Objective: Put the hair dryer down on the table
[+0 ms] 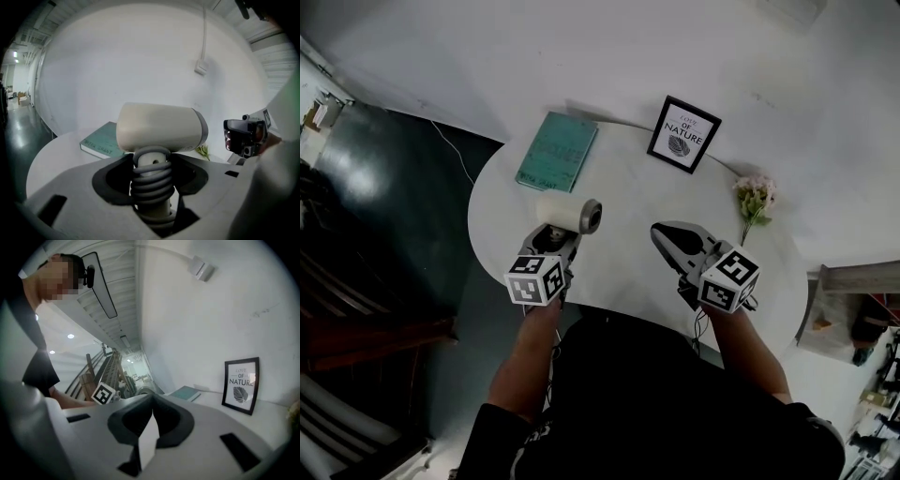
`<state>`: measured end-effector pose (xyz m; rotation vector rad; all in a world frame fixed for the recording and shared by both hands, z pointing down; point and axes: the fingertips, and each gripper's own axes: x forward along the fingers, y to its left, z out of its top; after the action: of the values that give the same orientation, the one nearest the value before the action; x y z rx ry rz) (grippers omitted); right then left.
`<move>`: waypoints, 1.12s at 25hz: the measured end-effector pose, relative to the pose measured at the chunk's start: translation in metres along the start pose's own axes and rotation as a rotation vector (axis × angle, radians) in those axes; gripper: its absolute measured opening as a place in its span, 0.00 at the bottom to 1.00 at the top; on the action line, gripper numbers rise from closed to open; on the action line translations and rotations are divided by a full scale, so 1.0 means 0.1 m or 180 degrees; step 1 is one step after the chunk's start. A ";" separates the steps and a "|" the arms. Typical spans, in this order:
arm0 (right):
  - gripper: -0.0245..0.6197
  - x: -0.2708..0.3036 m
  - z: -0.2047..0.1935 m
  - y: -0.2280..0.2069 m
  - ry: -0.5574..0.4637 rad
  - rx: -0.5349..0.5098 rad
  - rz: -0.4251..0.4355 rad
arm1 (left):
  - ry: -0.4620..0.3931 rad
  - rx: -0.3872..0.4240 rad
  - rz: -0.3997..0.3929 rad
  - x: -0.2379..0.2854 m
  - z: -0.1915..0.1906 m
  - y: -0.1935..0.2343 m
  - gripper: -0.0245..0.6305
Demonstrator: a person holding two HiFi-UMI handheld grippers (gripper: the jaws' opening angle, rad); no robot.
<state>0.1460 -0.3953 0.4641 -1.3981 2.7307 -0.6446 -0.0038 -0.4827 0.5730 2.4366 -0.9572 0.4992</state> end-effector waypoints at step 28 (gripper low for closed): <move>0.05 -0.18 -0.40 -0.30 0.0136 0.0330 -0.0553 | 0.1194 0.0440 -0.0286 1.28 -0.84 0.19 0.40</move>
<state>0.1722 -0.3828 0.5087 -1.6268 2.5837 -0.8204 0.0579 -0.5172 0.7095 2.3710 -0.6711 0.9756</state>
